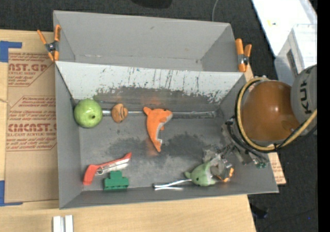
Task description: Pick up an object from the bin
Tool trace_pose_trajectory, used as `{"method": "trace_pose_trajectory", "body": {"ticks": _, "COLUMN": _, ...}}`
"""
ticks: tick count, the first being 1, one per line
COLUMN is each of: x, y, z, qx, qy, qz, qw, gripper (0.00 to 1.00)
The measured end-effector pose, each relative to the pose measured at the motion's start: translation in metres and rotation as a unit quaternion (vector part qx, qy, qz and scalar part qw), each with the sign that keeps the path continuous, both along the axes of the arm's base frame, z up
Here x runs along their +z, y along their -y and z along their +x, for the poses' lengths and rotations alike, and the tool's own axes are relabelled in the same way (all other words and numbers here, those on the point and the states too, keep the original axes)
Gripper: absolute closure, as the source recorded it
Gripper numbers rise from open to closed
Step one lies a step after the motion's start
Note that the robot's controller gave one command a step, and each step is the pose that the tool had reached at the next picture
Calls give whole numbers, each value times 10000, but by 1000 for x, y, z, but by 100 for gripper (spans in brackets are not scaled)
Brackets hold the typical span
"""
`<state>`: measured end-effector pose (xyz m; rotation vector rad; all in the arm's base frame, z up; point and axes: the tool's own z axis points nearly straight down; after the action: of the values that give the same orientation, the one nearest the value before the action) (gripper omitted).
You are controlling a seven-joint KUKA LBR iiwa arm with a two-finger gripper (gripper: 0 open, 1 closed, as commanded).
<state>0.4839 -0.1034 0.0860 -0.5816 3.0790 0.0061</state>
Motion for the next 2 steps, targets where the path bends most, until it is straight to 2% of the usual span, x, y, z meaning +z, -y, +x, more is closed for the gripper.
{"method": "trace_pose_trajectory", "body": {"ticks": 1, "x": 43, "y": -1, "z": -2, "qx": -1, "qy": -40, "qz": 10, "qw": 10000, "gripper": 100}}
{"method": "trace_pose_trajectory", "body": {"ticks": 2, "x": 69, "y": -1, "z": 0, "qx": -2, "qy": -1, "qz": 2, "qw": 10000, "gripper": 100}}
